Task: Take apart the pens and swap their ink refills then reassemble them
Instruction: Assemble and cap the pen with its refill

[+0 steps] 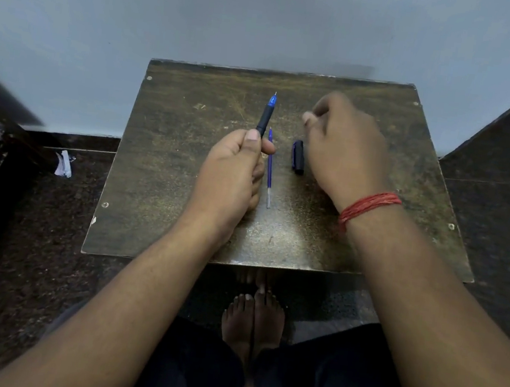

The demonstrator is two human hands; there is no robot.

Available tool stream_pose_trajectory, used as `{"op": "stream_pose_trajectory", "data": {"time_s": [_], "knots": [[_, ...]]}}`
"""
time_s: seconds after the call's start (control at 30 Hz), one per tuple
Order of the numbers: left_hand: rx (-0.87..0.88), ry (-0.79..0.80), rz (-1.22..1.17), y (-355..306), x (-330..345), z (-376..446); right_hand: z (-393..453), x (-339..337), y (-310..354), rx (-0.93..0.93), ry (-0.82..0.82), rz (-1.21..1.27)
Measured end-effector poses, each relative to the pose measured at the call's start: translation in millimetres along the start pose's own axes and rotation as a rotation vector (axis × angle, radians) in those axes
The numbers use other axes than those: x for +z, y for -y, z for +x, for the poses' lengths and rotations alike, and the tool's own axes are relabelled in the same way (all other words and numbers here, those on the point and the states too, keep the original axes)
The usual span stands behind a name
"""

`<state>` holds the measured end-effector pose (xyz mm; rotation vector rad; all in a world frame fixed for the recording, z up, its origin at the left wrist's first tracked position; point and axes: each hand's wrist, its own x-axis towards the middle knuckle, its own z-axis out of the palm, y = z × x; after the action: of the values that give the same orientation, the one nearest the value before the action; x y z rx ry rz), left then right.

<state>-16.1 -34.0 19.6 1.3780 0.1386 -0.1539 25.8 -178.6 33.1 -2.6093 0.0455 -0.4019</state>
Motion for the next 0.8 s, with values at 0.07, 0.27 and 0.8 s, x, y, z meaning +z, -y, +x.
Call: {"op": "stream_pose_trajectory", "data": {"time_s": [0.07, 0.27, 0.8], "knots": [[0.001, 0.006, 0.028, 1, -1, -1, 1, -6, 0, 0.05, -0.063, 0.228], [0.057, 0.041, 0.242, 8, 3, -1, -6, 2, 3, 0.187, 0.216, 0.727], [-0.001, 0.105, 0.083, -1, 10, -4, -1, 5, 1, 0.275, 0.265, 1.217]]}}
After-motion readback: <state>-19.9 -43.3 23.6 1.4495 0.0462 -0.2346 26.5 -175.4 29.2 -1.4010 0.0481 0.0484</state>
